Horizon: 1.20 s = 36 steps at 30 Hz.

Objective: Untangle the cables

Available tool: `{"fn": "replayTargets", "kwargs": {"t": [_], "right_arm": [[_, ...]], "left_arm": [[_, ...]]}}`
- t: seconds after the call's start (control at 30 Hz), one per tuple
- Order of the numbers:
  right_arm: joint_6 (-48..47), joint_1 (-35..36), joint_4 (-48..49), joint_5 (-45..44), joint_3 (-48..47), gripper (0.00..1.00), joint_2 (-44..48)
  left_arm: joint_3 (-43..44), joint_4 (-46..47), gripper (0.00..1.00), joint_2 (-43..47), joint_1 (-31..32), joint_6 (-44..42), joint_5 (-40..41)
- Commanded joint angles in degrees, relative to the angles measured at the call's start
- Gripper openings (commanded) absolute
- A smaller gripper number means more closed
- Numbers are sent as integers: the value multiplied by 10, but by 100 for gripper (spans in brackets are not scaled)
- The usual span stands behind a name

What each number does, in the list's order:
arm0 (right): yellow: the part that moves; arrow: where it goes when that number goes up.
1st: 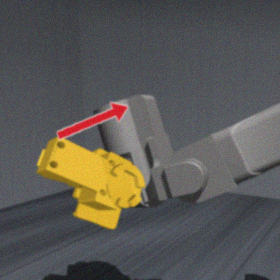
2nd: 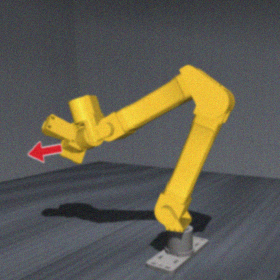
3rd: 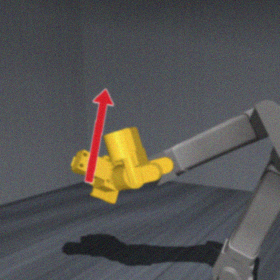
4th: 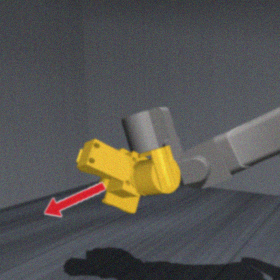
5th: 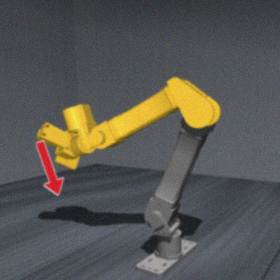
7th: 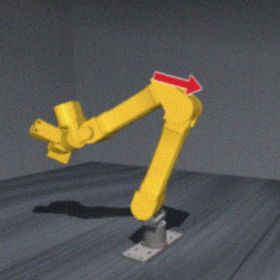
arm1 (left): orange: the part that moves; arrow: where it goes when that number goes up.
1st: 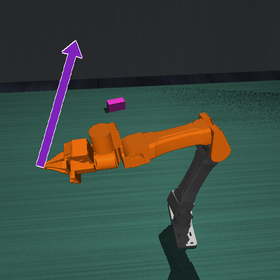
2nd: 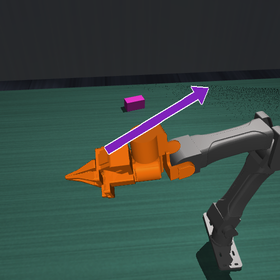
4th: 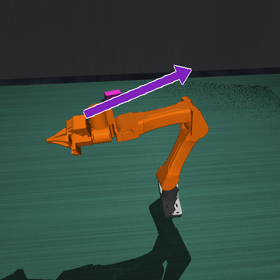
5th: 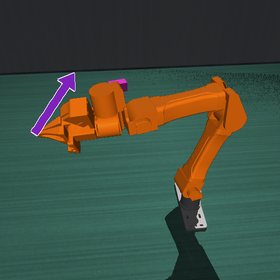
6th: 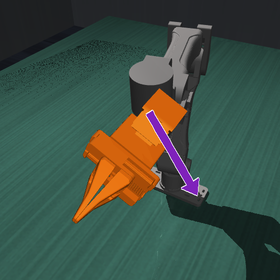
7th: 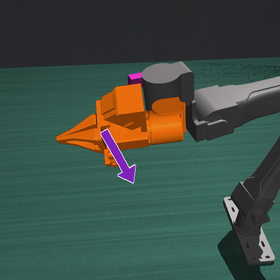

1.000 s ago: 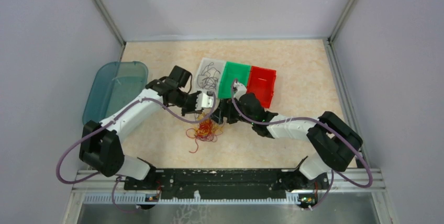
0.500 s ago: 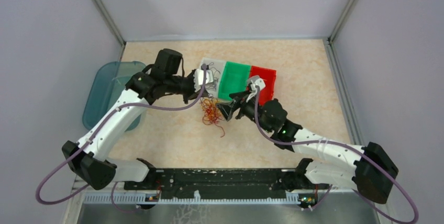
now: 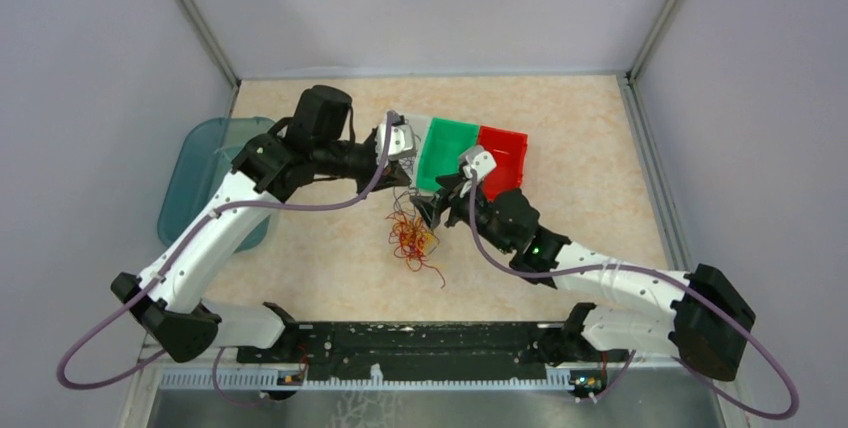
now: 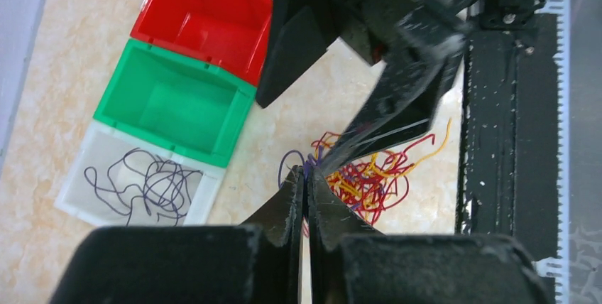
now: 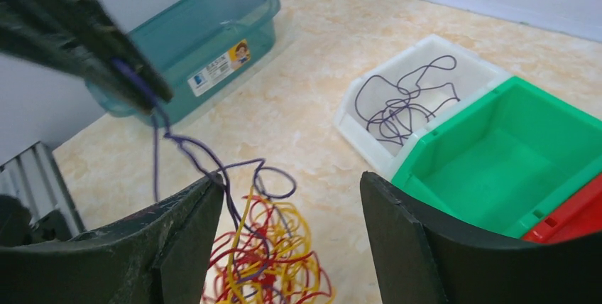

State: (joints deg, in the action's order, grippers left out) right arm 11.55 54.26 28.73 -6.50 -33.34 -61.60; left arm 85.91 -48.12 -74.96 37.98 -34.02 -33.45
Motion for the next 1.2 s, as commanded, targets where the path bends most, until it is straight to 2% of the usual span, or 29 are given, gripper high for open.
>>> {"fn": "replayTargets", "kwargs": {"t": [0.0,0.27,0.47,0.93,1.07,1.17], "right_arm": [[-2,11,56,-69,-46,70,-30],[-12,37,124,-135,-64,70,-101],[27,37,151,-145,-3,70,-98],[131,36,163,-159,88,67,-113],[147,36,160,-155,94,67,-122],[158,36,158,-157,92,67,-126]], "left_arm": [[31,-23,6,2,15,26,-46],[78,-68,3,-6,32,38,-107],[138,-93,3,-5,32,43,-147],[298,-90,0,-18,32,-12,-63],[319,-34,0,-6,32,-23,-38],[286,69,0,27,32,-17,-30]]}}
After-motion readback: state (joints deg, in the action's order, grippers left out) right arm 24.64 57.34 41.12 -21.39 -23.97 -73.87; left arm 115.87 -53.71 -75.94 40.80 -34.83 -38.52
